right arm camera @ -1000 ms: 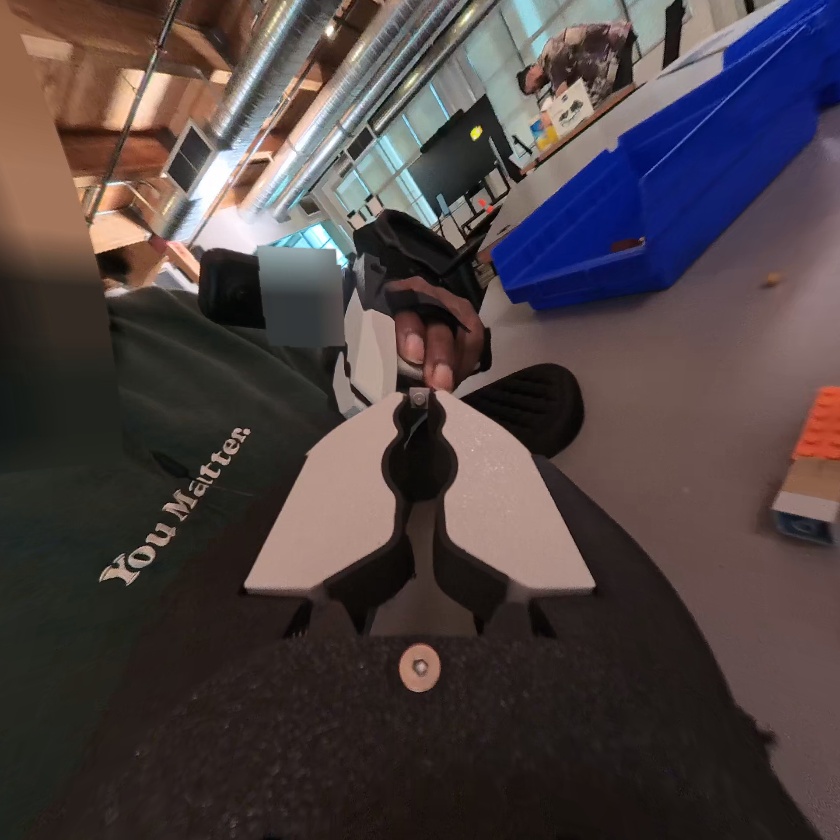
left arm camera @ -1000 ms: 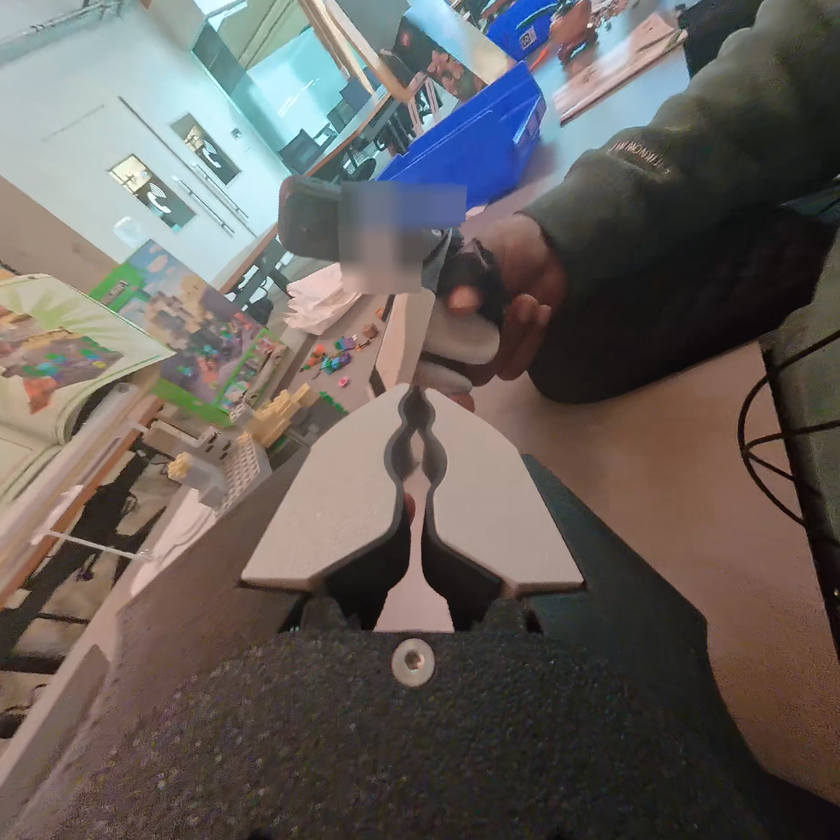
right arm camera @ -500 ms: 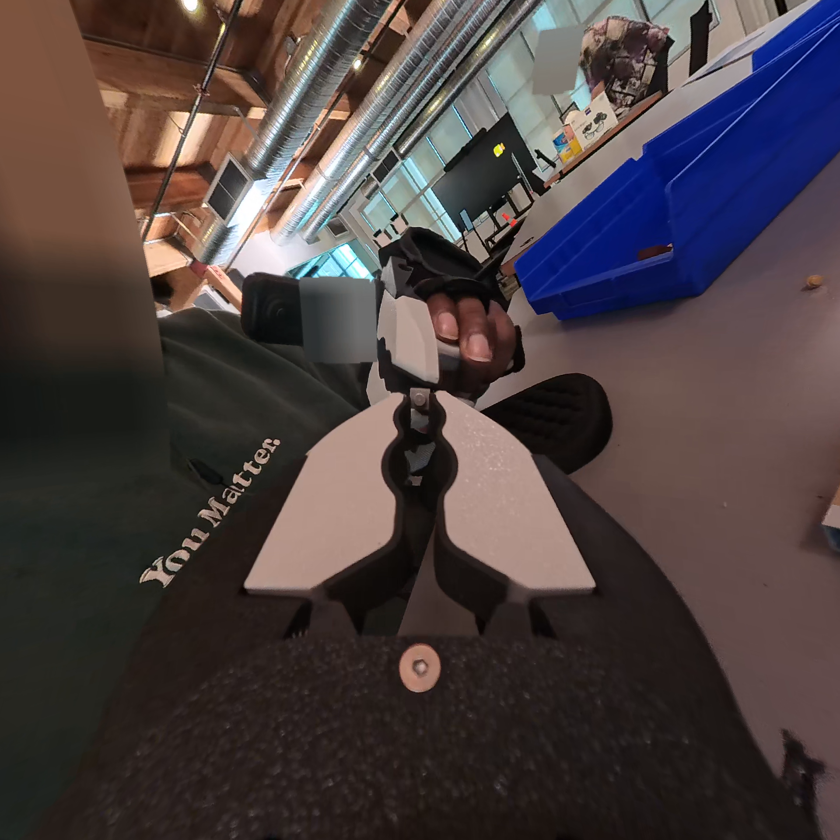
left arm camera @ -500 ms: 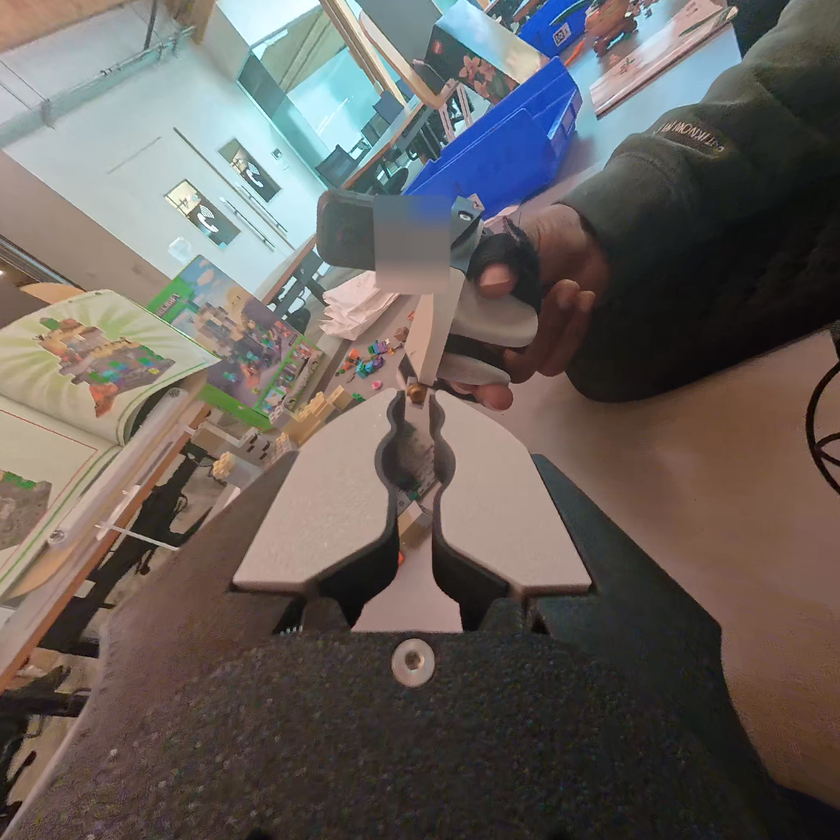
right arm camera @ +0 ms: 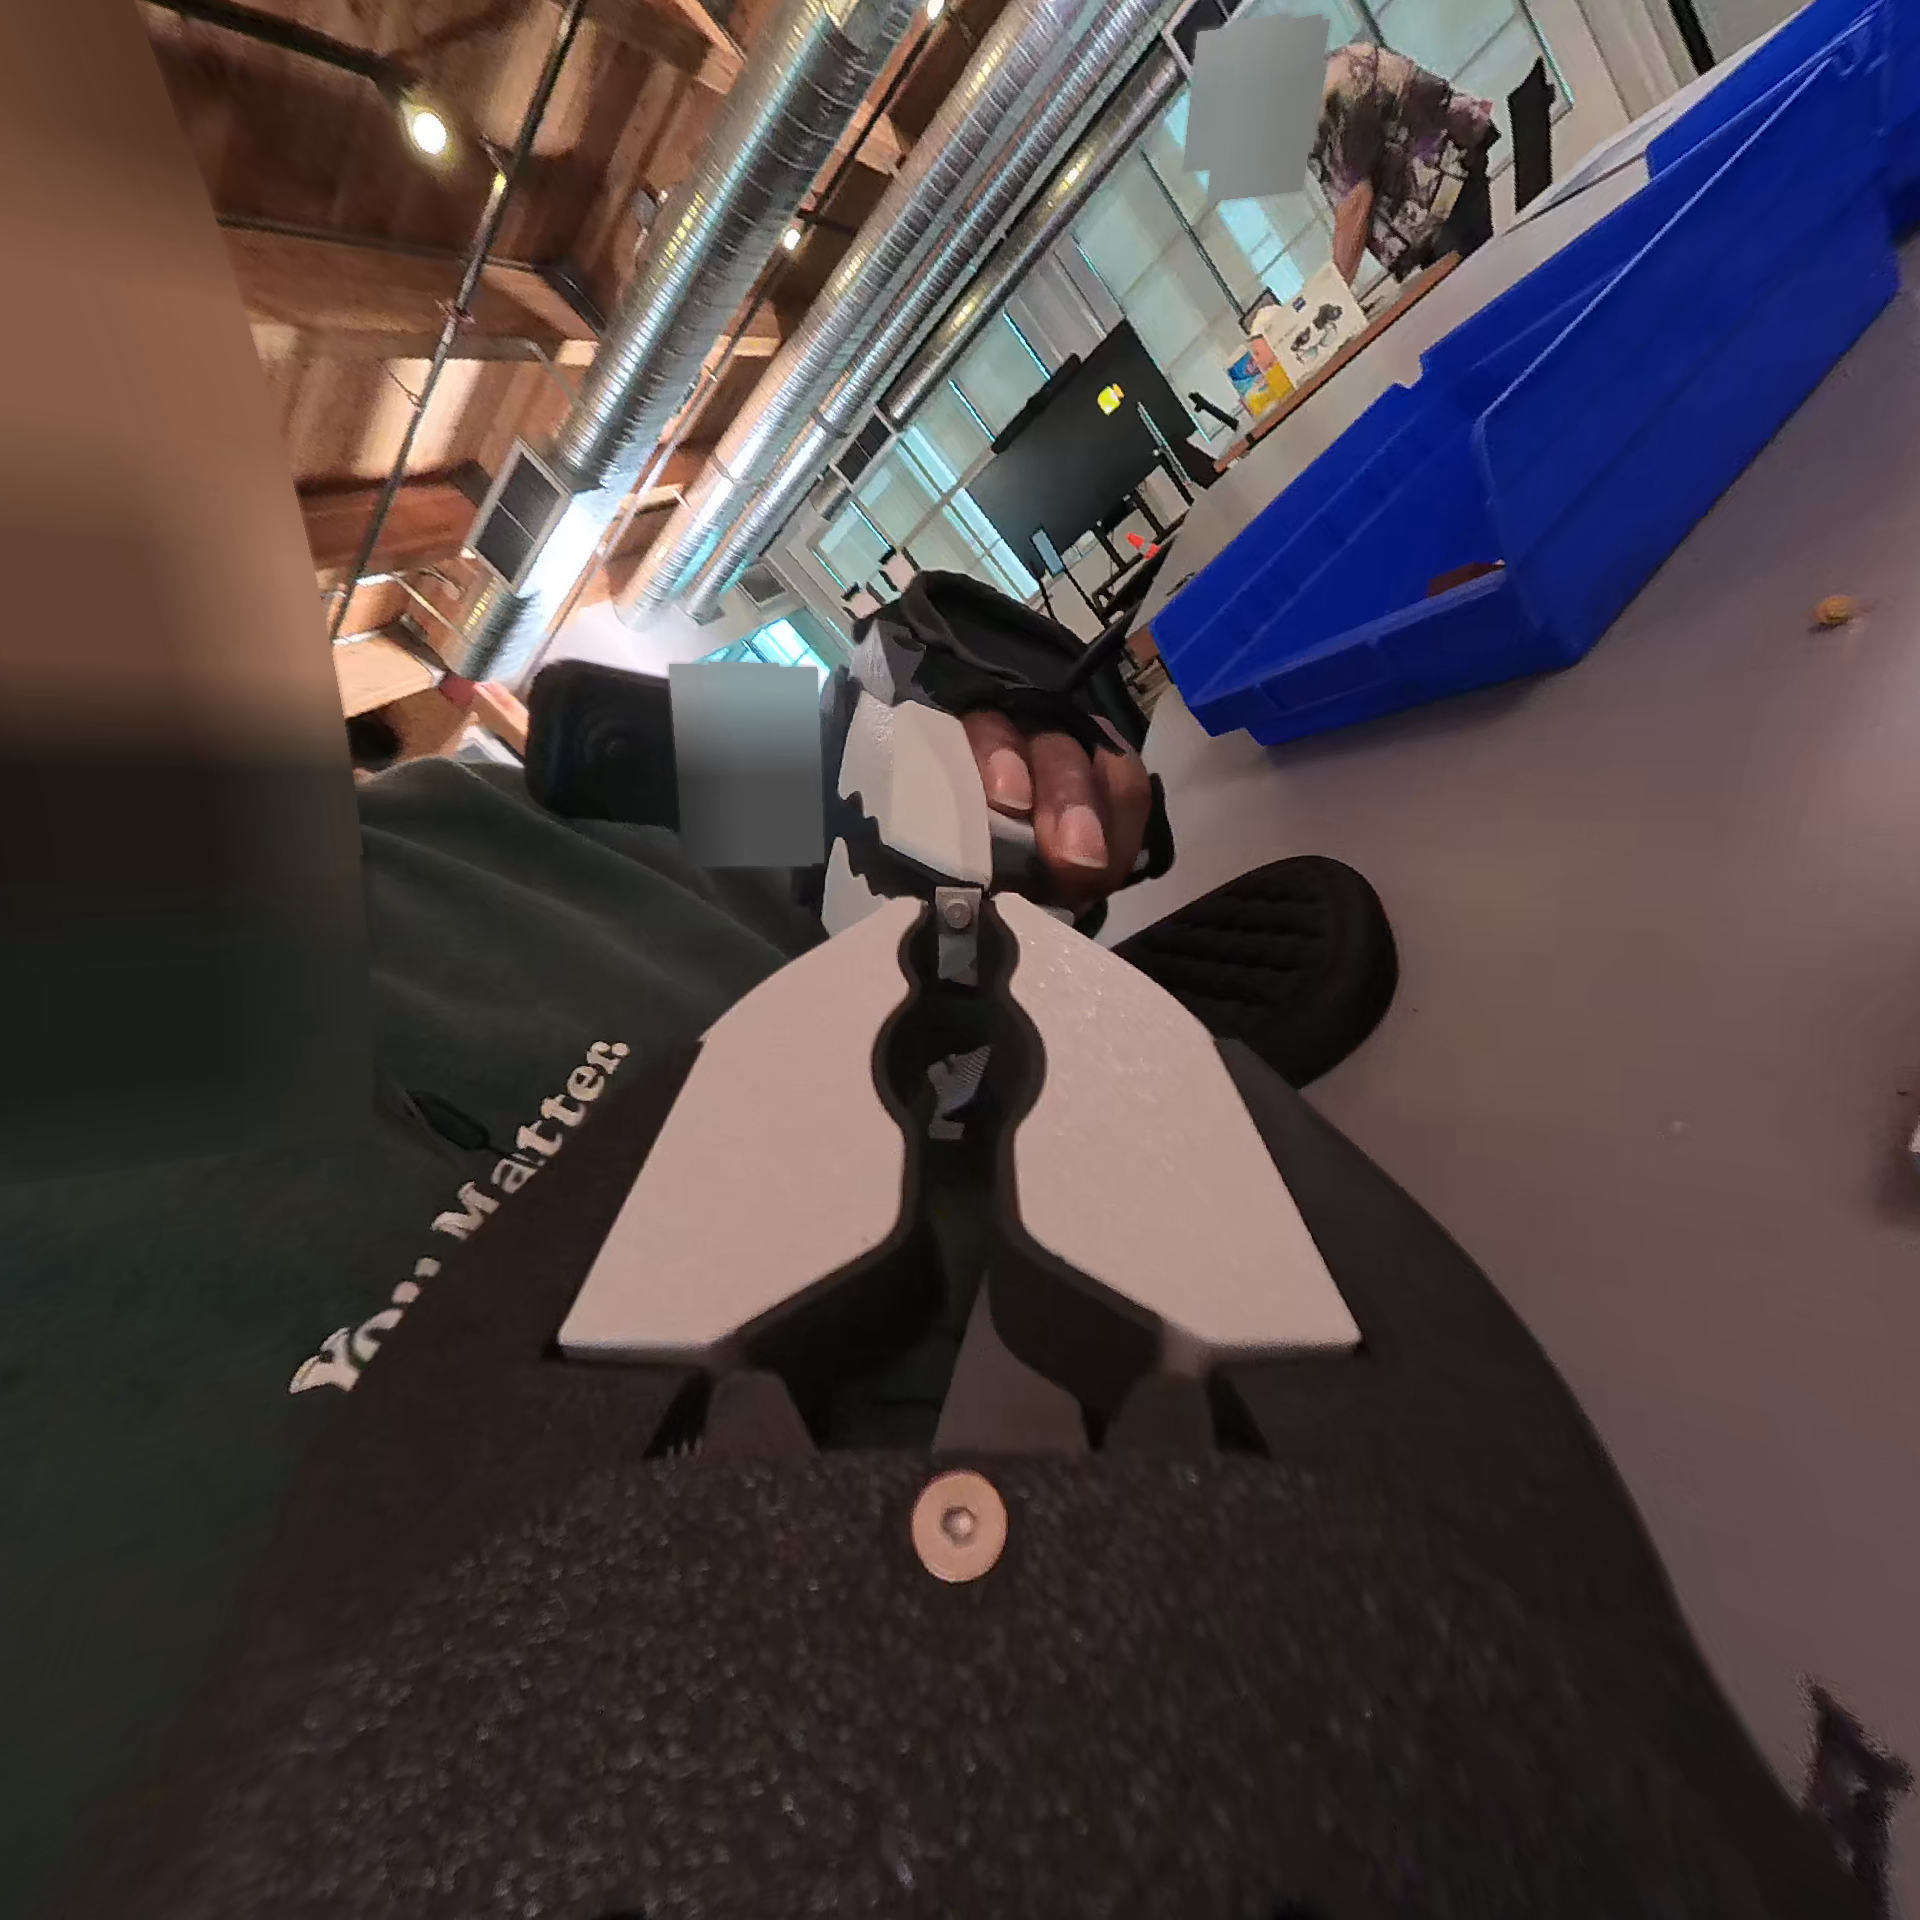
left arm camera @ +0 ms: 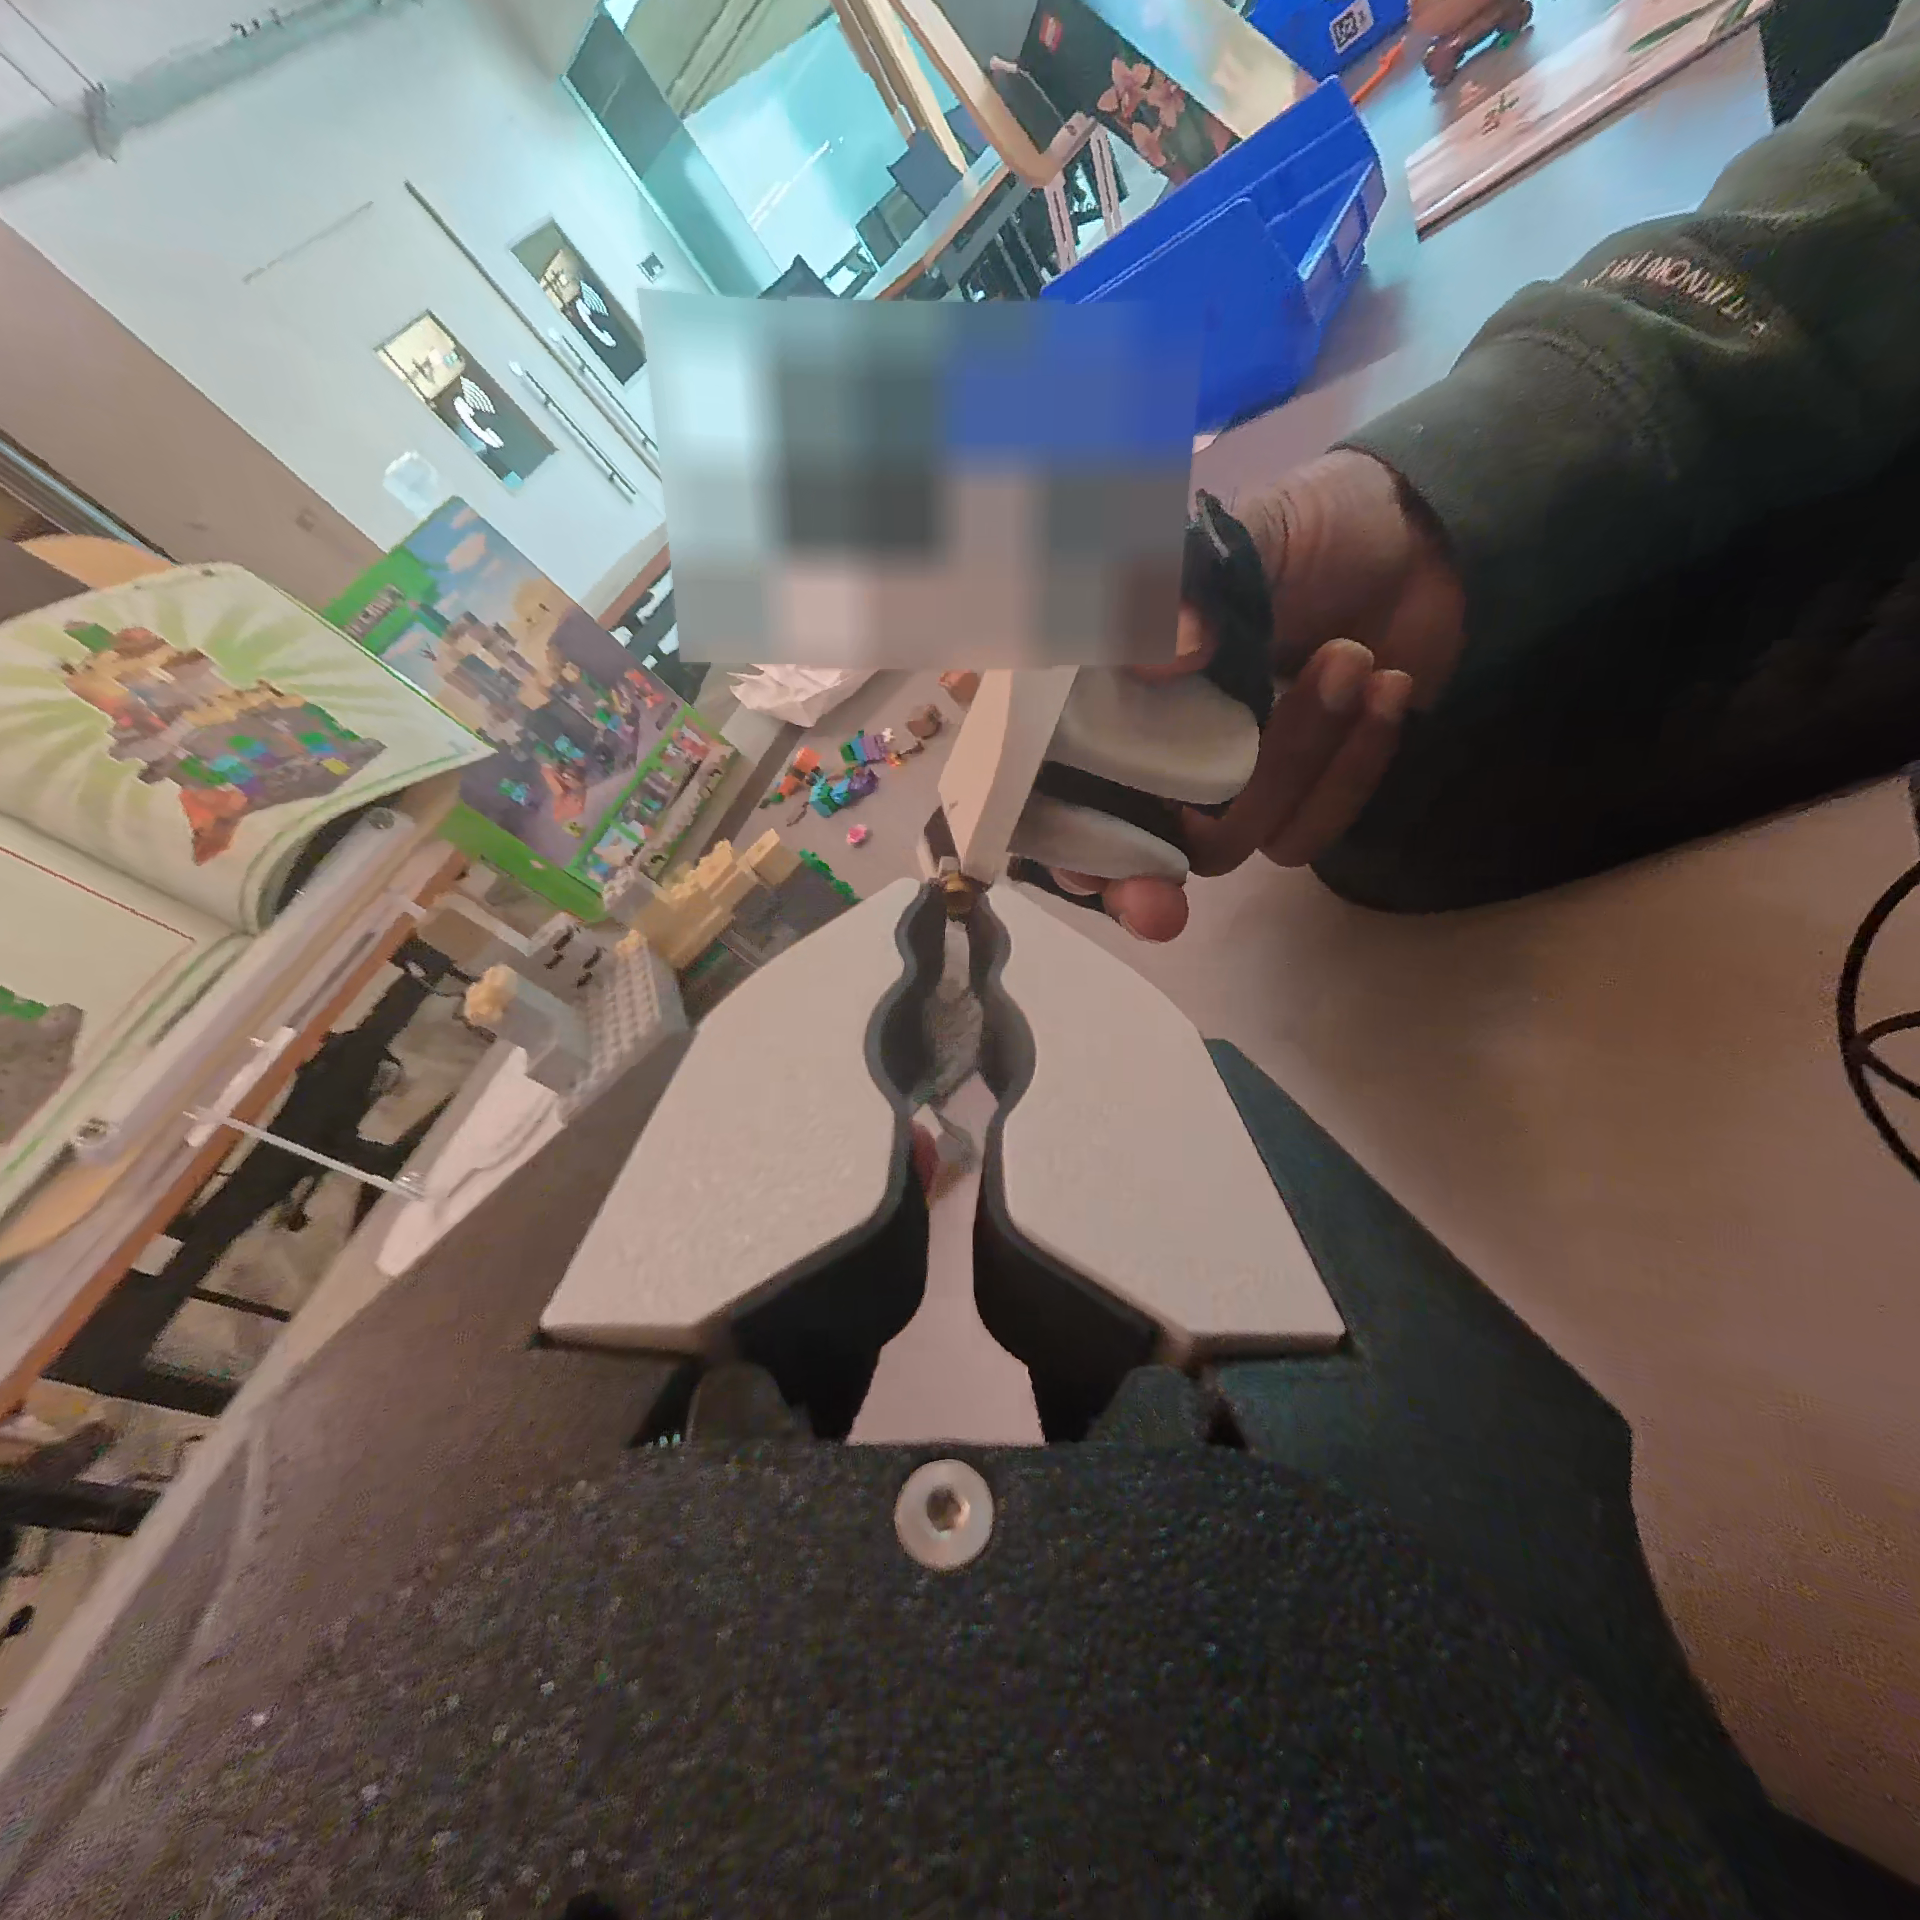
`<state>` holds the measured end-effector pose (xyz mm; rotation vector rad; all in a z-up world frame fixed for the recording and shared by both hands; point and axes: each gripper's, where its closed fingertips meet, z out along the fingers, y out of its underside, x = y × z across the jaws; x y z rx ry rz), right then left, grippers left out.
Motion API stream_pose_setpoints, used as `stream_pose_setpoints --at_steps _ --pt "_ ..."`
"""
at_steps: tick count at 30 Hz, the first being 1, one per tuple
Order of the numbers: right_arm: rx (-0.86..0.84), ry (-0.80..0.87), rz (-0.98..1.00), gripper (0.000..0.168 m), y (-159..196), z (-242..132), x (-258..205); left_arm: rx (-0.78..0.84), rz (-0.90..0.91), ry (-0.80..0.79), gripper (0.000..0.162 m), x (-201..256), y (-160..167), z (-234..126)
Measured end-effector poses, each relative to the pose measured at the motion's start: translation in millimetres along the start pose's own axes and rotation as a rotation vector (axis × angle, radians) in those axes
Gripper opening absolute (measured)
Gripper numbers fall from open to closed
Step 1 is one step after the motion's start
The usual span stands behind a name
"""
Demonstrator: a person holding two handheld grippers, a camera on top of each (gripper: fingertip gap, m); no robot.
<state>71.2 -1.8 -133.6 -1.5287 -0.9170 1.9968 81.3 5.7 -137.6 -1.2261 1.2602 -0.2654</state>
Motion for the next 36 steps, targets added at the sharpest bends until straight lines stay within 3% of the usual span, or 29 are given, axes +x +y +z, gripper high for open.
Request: stream_pose_setpoints --at_steps 7,9,11,17,20,24,29,36 --pt "-0.075 0.092 -0.096 0.007 9 4 8 0.005 -0.204 0.073 0.0 5 10 -6" --pt "-0.09 0.226 -0.162 0.007 9 -2 29 0.123 -0.301 0.197 0.0 20 -14 -12" --pt "-0.064 0.177 -0.171 0.007 1 -3 19 0.102 -0.204 0.173 0.0 26 -20 -6" --pt "-0.024 0.204 -0.205 0.007 -7 -13 16 0.076 -0.363 0.167 0.0 1 -3 -4" --pt "-0.013 0.213 -0.276 0.007 -9 -14 14 0.055 -0.546 0.225 0.001 1 5 1" --pt "-0.021 0.228 -0.426 0.007 -10 -11 8 0.131 -0.907 0.381 0.013 -4 -2 1" --pt "-0.031 0.249 -0.65 0.007 -9 -6 -3 0.214 -1.276 0.59 0.014 -8 -10 -4" --pt "-0.043 0.259 -0.871 0.007 -6 0 -18 0.275 -1.479 0.792 0.012 6 -23 -7"
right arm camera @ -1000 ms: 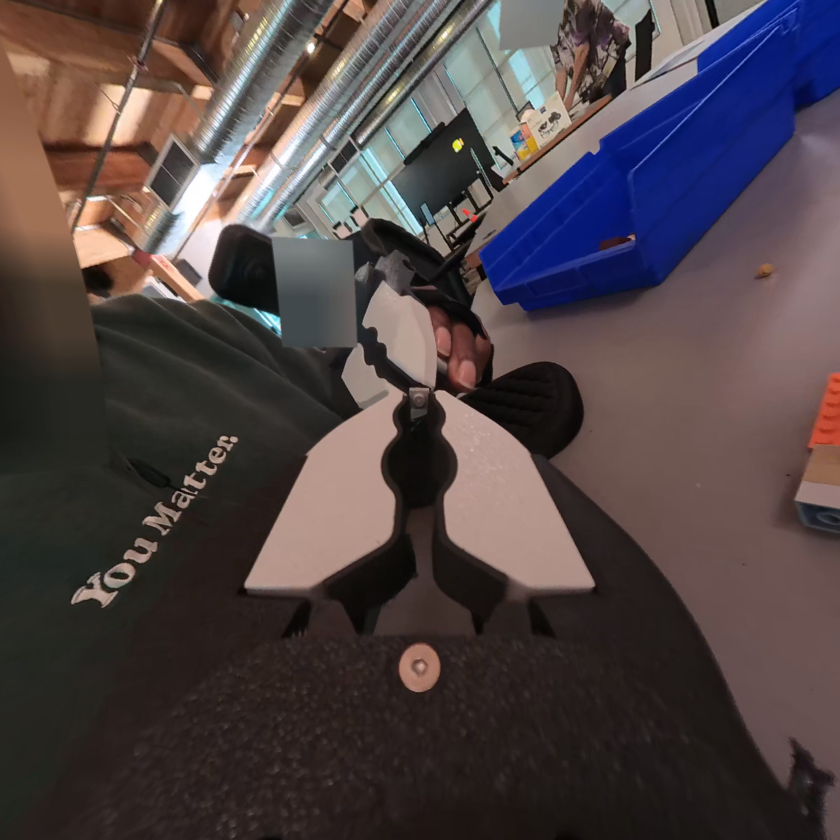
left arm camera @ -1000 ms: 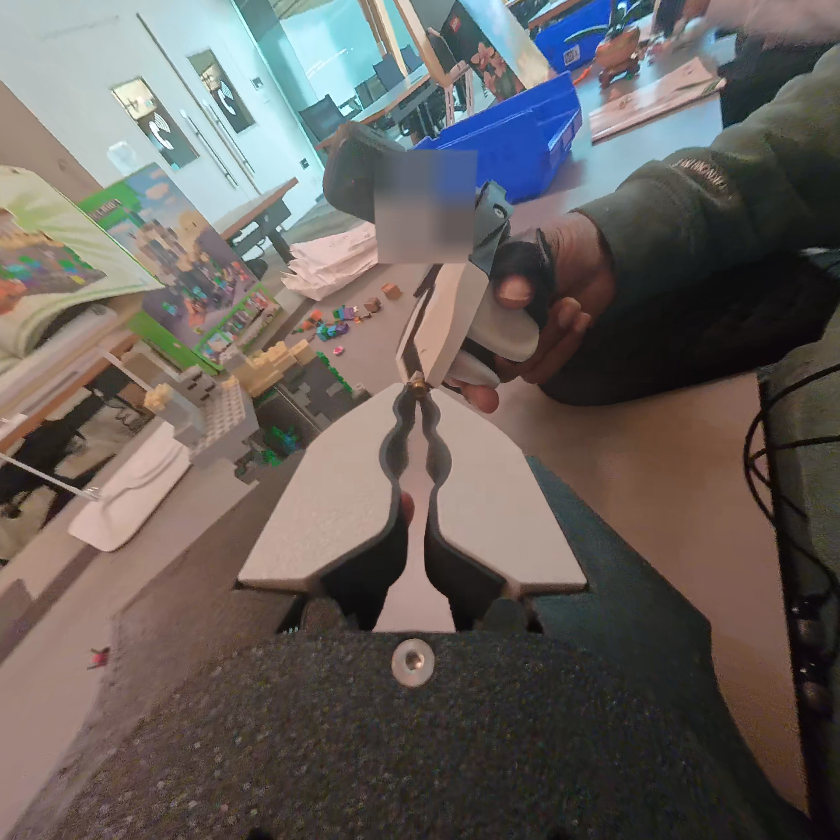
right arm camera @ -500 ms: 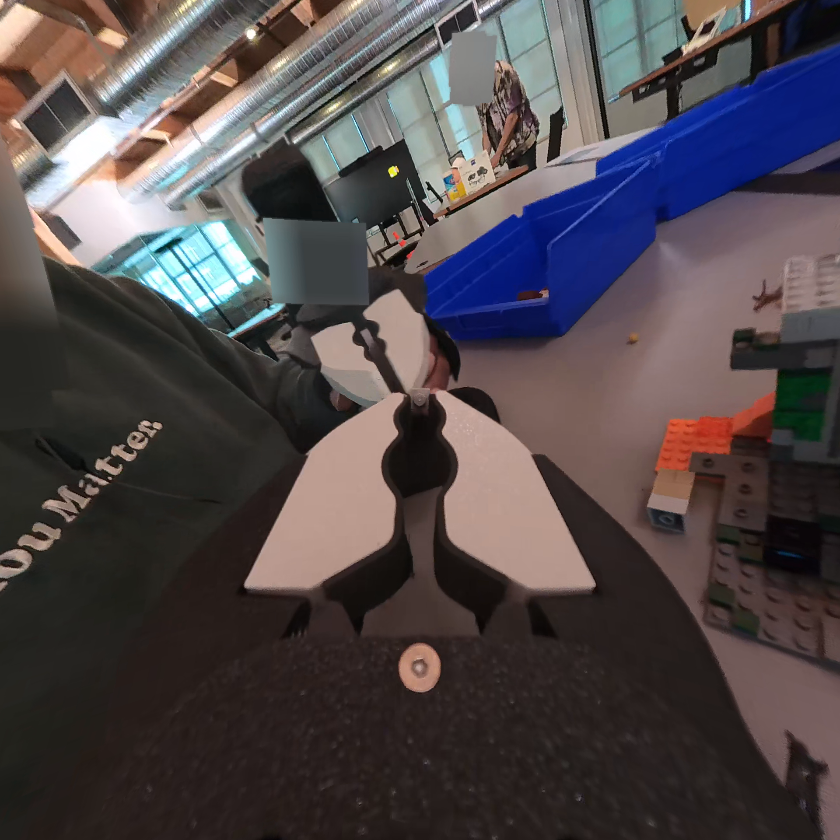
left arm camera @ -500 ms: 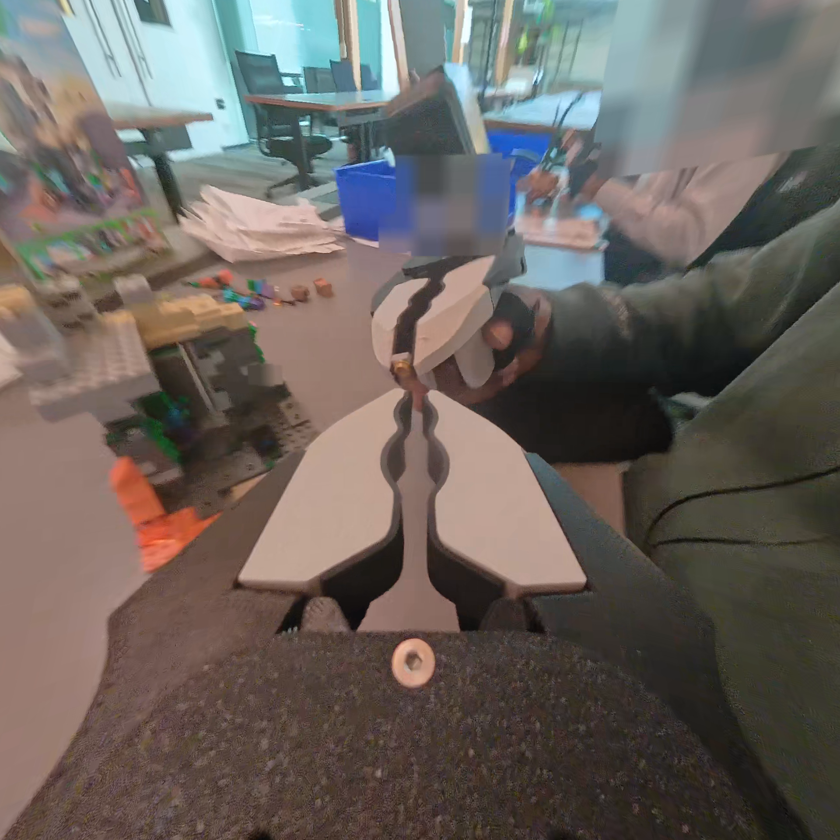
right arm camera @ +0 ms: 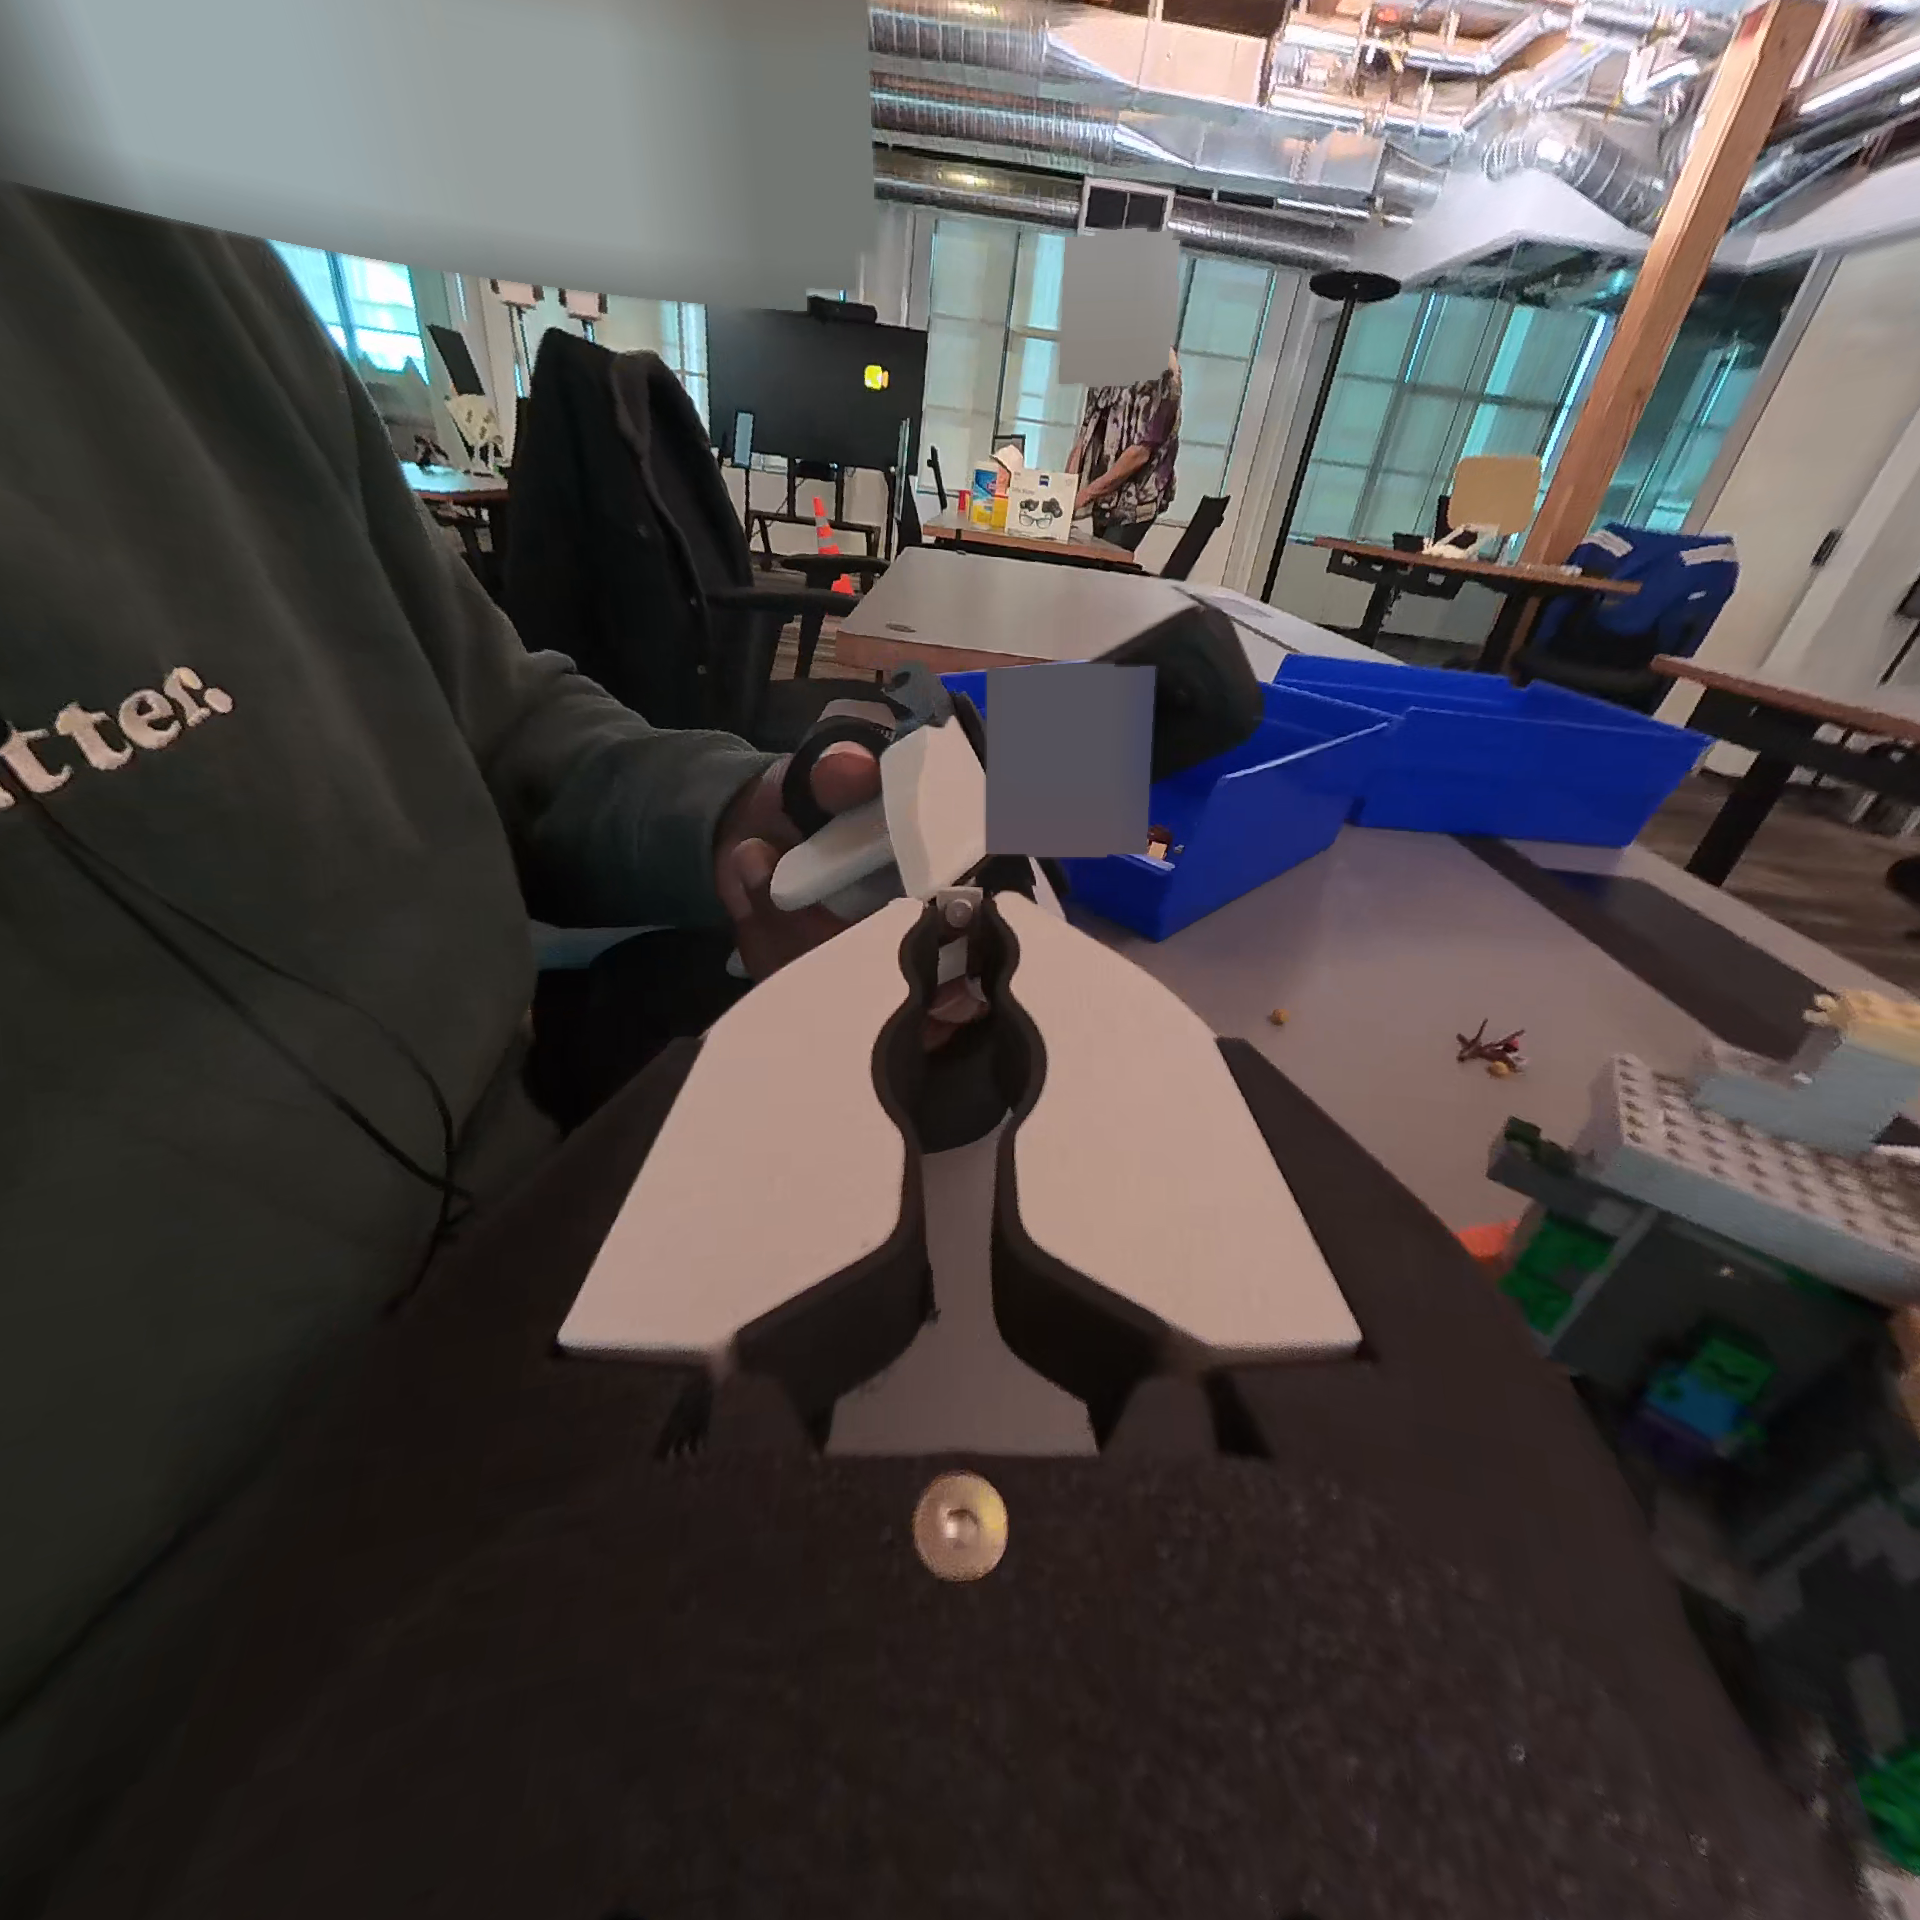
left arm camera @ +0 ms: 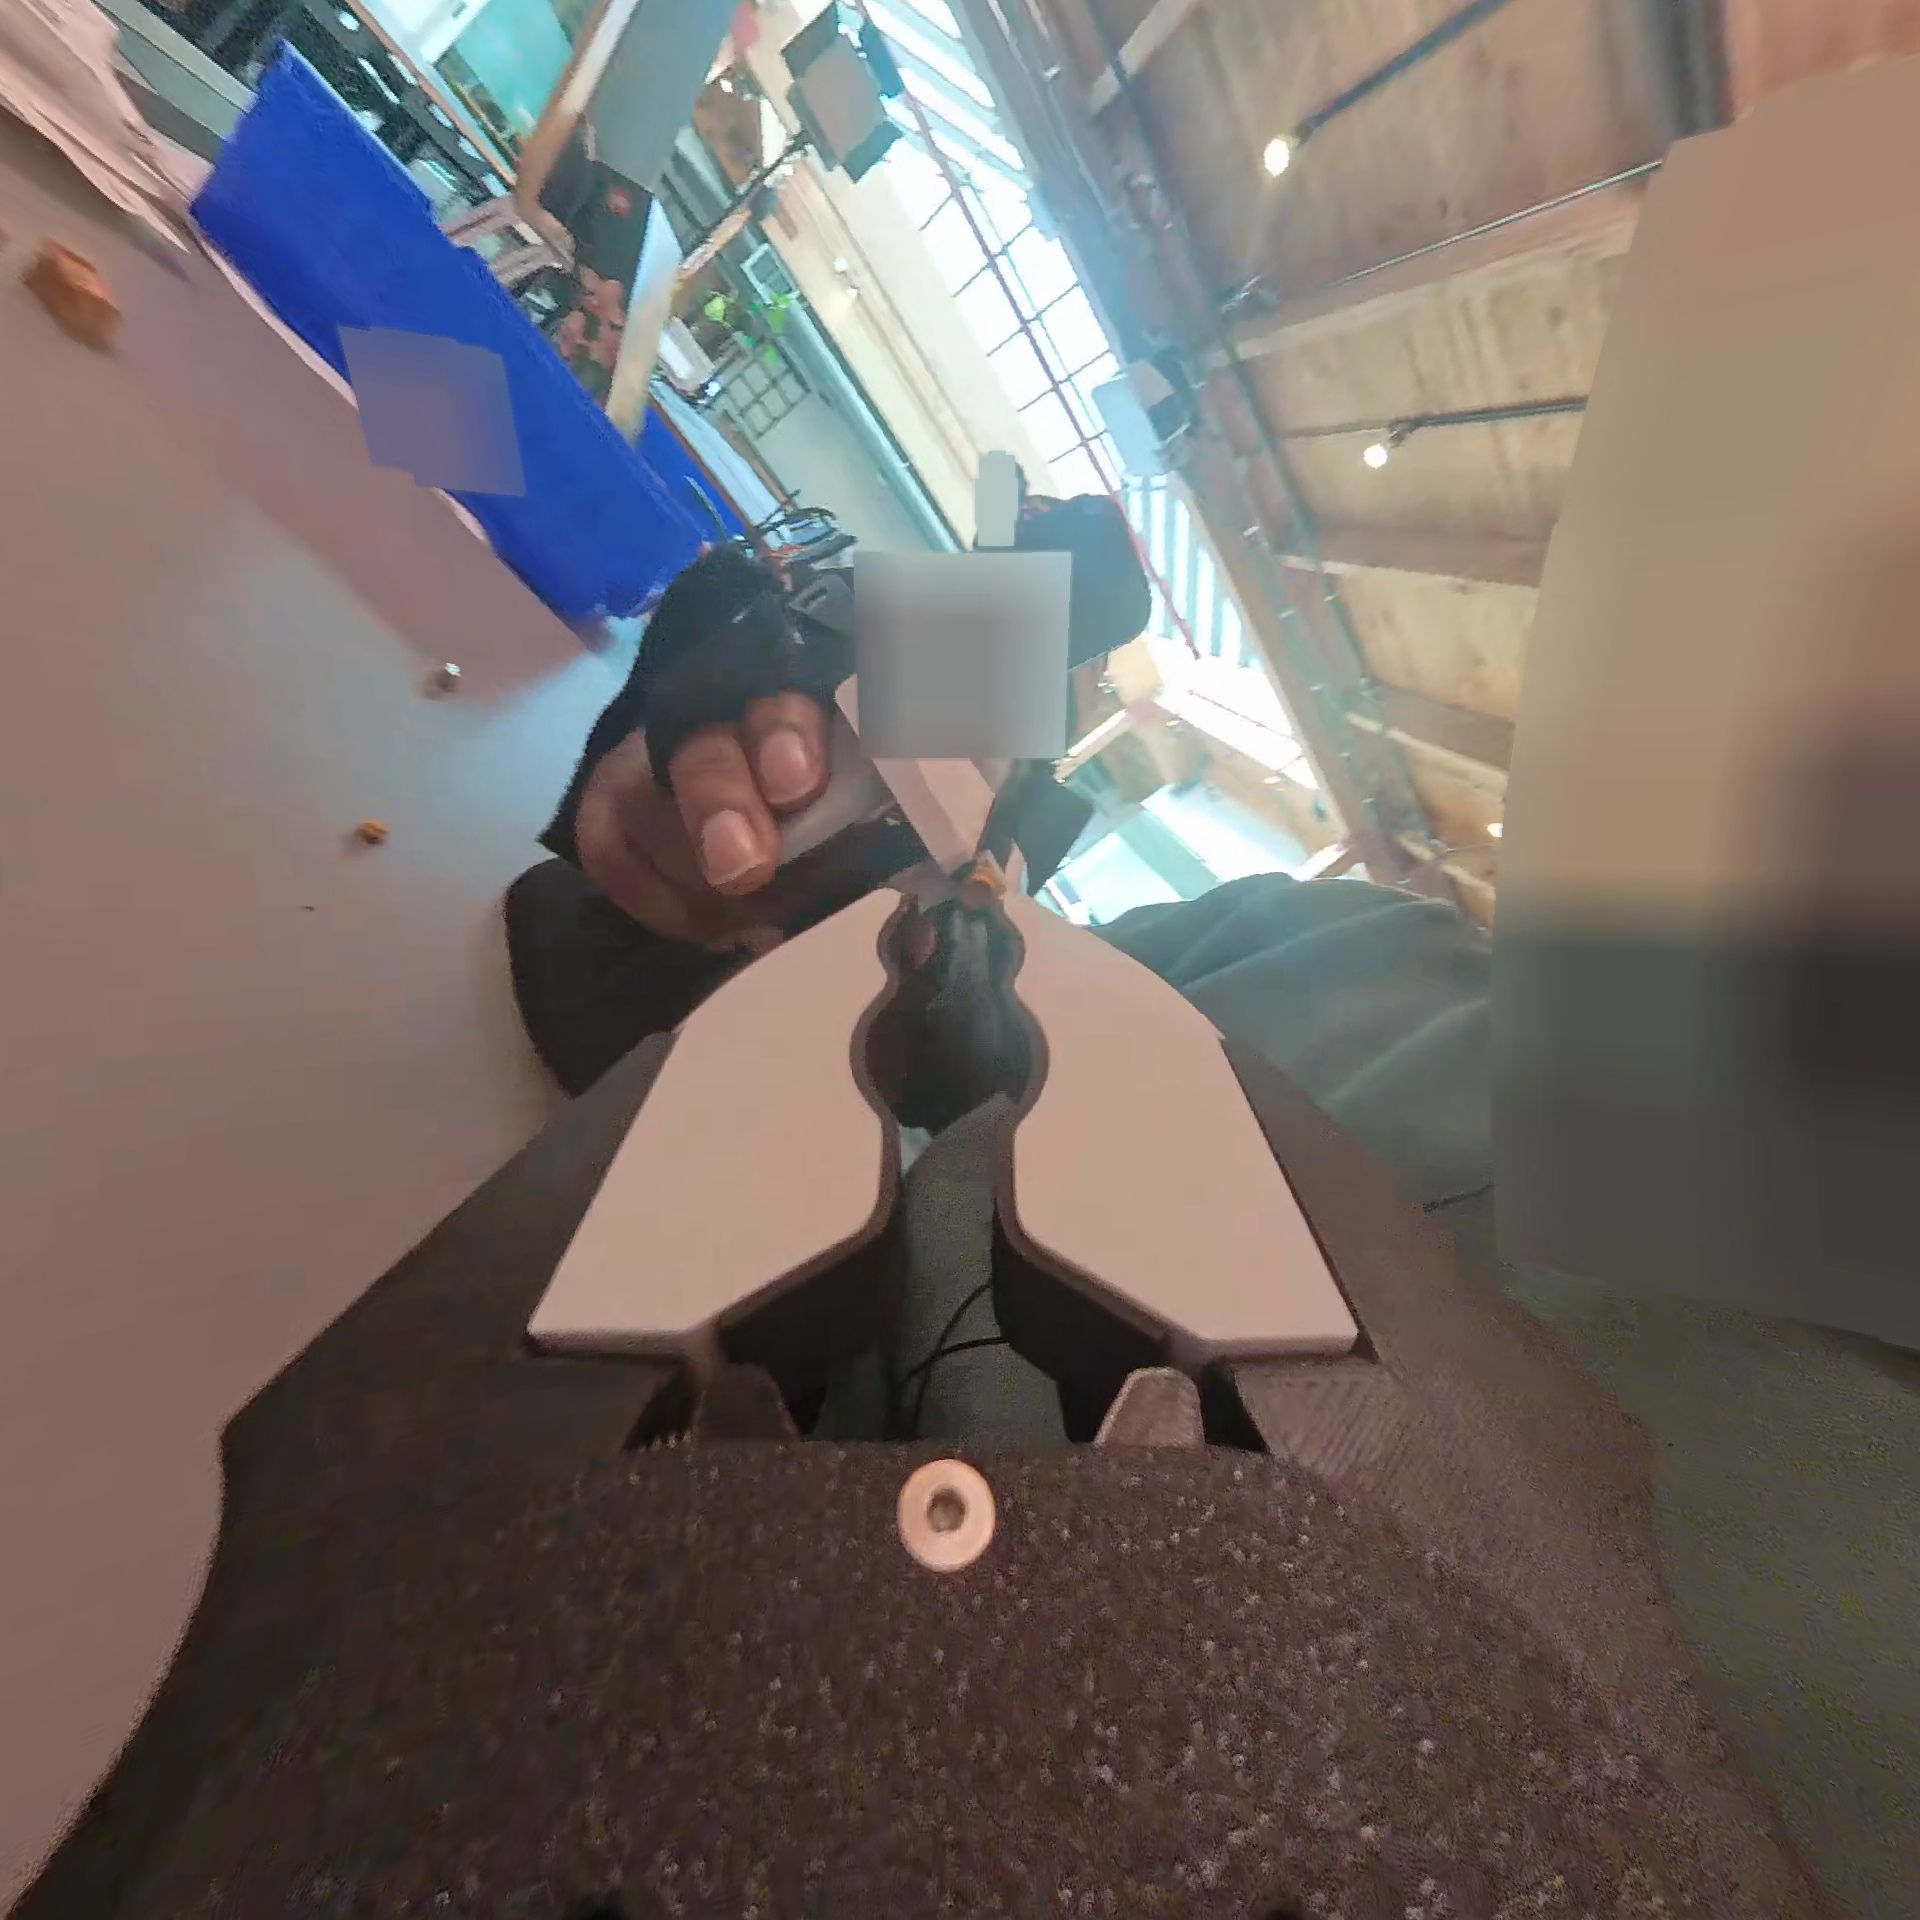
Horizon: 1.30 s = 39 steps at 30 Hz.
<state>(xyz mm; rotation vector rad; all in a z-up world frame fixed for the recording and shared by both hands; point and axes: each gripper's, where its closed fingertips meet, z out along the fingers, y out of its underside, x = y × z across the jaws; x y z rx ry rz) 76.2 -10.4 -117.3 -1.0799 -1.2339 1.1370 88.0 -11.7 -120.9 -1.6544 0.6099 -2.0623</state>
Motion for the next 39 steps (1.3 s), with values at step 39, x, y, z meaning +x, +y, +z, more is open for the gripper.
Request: stream_pose_setpoints --at_steps 39 --pt "-0.195 0.147 -0.294 0.007 17 6 4 0.017 0.2 -0.138 0.005 -11 3 -8"
